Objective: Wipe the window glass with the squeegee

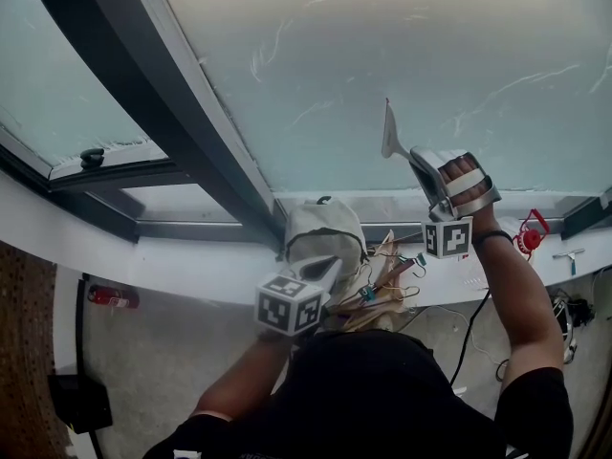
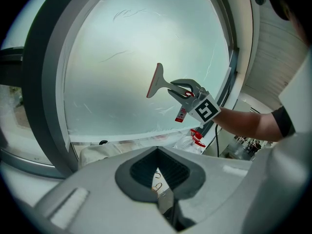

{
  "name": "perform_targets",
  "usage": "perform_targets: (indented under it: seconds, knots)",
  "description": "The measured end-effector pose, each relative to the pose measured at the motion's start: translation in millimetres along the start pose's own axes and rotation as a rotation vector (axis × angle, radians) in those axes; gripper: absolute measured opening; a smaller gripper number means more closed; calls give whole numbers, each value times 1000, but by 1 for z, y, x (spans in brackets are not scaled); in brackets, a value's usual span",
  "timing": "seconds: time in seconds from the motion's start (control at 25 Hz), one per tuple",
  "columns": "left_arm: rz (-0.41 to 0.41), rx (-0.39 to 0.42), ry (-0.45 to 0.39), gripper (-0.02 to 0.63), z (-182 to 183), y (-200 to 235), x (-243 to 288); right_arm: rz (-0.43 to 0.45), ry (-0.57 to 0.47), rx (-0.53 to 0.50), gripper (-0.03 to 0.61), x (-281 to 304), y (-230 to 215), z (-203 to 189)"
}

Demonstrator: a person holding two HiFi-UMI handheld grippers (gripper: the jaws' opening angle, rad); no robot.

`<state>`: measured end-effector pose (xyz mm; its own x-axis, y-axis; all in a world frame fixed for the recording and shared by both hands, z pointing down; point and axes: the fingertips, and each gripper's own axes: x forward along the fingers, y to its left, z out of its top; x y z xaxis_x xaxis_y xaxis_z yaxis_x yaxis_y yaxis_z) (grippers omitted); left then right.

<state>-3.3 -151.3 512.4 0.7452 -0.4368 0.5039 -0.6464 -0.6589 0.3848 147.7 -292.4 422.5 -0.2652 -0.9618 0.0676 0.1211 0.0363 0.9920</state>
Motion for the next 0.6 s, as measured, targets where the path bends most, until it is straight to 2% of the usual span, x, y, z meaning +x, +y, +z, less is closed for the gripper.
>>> perform_targets:
  seconds: [0.6]
  knots:
    - [-20, 18, 22, 0, 4, -4, 10, 4, 139, 29, 123, -33, 11, -78]
